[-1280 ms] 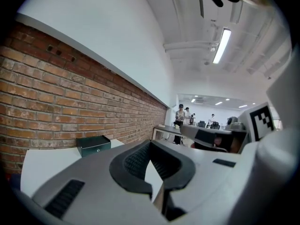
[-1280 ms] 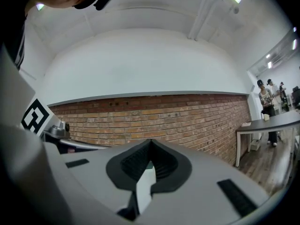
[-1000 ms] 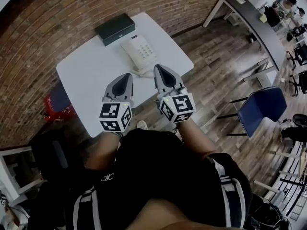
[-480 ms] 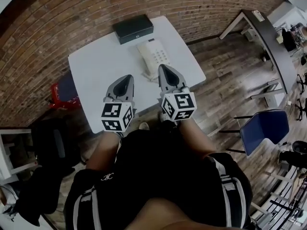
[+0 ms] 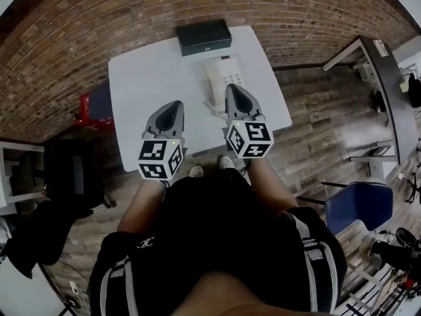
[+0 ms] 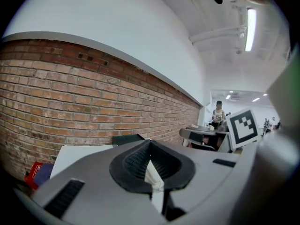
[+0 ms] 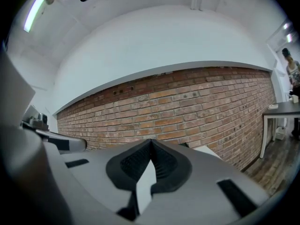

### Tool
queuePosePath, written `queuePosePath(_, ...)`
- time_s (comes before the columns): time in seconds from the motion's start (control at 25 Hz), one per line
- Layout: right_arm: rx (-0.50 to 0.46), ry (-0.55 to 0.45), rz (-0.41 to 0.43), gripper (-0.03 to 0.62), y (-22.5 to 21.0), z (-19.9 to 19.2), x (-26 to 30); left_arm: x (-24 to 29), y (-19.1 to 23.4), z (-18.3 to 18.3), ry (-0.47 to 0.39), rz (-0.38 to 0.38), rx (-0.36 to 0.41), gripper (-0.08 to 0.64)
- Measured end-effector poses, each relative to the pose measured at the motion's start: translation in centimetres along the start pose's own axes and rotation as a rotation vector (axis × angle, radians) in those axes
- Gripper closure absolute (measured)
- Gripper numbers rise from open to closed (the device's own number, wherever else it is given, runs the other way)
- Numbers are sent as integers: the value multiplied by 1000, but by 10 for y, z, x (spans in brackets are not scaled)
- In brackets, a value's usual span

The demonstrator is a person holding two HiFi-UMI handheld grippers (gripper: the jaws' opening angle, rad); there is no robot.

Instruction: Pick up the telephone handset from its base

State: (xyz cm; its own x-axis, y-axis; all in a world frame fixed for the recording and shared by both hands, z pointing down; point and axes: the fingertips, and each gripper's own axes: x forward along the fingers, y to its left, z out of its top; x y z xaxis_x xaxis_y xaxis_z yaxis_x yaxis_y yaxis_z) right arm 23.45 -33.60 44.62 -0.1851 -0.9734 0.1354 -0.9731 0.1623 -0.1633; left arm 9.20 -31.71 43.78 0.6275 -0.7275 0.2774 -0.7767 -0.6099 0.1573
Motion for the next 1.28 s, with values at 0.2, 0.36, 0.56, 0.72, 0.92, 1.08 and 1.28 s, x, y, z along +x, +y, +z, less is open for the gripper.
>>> queuePosePath(0.2,-17,41,71,594,-5,-9,22,7,7,-2,4,77,-23,558)
queuePosePath(0.36,-40,71,105,594,-12,-16,38,14,8,6,-9,127,-19,558)
queuePosePath(0.56,-61,123,127,594,-17,-29,62,24,15,12,-16,170,-34,558)
queuePosePath(0.72,-65,149,127,594,-21,-39,80,30,20,13,-16,194,-40,558)
queuePosePath(0.92,-86,202,116,591,-26,-61,100,30,30,11,-28,230,-78,558)
queuePosePath(1.08,-97,275,114,452,-30,-87,119,28,34,8,-28,256,-88,558)
queuePosePath(1.28,-104,355,57,443,-45,-126,138,20,41,7,-30,295,-92,558)
